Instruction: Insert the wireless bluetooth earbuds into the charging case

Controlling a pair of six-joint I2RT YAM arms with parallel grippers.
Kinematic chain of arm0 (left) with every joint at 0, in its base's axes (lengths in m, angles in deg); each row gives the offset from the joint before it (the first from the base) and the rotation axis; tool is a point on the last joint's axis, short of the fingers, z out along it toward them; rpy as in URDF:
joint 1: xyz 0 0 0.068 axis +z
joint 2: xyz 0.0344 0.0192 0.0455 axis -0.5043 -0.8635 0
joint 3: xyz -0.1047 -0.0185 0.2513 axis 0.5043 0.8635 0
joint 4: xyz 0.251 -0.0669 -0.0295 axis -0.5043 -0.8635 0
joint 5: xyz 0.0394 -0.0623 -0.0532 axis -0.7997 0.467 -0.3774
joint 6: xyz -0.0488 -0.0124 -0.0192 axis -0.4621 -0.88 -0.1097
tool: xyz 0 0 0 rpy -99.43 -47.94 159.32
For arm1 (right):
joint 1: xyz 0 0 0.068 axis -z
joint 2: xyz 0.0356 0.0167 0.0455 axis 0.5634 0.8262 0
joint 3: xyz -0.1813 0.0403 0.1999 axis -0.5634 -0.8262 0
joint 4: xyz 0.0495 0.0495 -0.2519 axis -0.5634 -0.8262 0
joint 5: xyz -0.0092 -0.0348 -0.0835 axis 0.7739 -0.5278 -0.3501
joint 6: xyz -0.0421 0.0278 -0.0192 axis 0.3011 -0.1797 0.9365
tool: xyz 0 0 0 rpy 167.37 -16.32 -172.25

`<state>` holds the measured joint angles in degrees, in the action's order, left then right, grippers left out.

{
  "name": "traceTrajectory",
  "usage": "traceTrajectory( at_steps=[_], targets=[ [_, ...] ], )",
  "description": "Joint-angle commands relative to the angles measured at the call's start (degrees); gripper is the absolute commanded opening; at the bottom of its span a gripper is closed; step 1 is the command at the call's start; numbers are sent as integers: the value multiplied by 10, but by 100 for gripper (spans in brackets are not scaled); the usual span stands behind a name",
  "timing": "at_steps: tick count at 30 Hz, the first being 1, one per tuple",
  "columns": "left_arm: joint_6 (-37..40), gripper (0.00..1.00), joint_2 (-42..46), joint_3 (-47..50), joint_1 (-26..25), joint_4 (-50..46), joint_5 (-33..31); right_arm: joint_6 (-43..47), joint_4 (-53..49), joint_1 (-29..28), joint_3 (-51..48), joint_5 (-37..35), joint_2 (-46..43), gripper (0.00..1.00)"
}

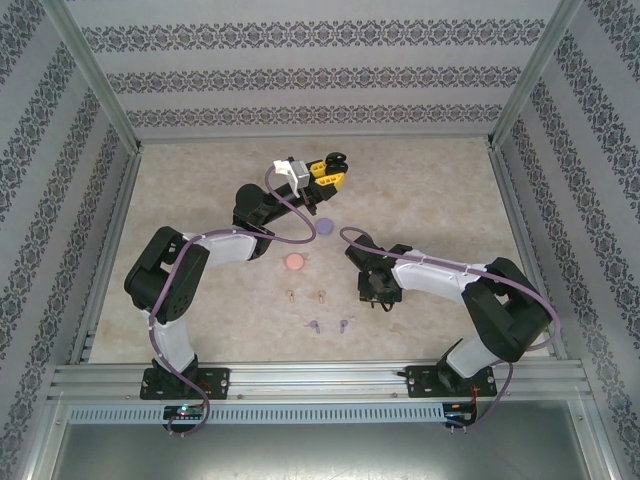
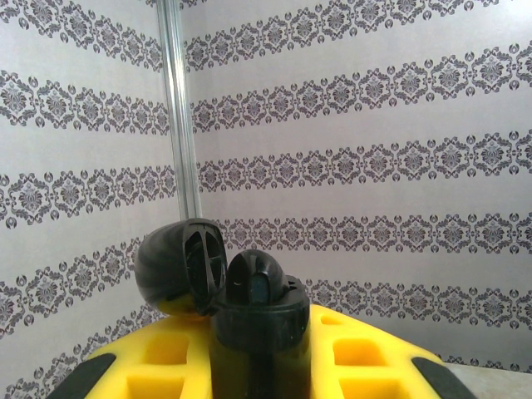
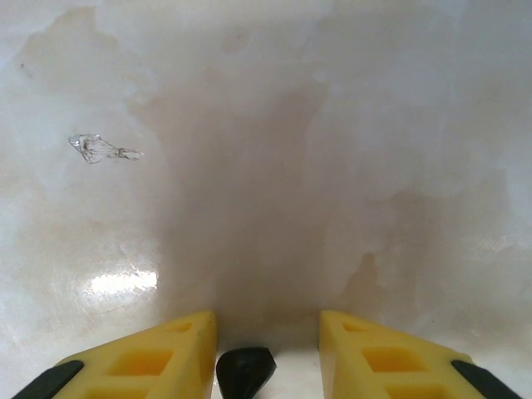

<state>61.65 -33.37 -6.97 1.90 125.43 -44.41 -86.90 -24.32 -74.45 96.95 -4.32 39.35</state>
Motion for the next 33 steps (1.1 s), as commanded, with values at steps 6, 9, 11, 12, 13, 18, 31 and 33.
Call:
traceTrajectory(
  at_steps=[6, 9, 11, 12, 13, 18, 31, 33],
  targets=[
    [8, 0, 11, 5, 8, 35, 1, -21, -3, -20, 2, 11, 3, 35],
    [8, 0, 10, 4, 8, 34, 0, -22, -4, -24, 2, 9, 0, 35],
    [6, 0, 10, 4, 8, 35, 1, -21, -3, -23, 2, 7, 4, 35],
    [6, 0, 9, 4, 7, 35, 1, -21, -3, -23, 2, 7, 7, 35],
    [6, 0, 10, 5, 8, 34, 1, -21, -1, -23, 2, 7, 11, 35],
    [8, 0, 11, 7, 7, 34, -1, -21, 5, -23, 2, 12, 26, 31],
    [6, 0, 9, 5, 8, 34, -2, -21, 2, -25, -5, 15, 10, 23],
    [6, 0, 9, 4, 8, 34, -2, -21, 2, -25, -7, 15, 7, 21]
  ],
)
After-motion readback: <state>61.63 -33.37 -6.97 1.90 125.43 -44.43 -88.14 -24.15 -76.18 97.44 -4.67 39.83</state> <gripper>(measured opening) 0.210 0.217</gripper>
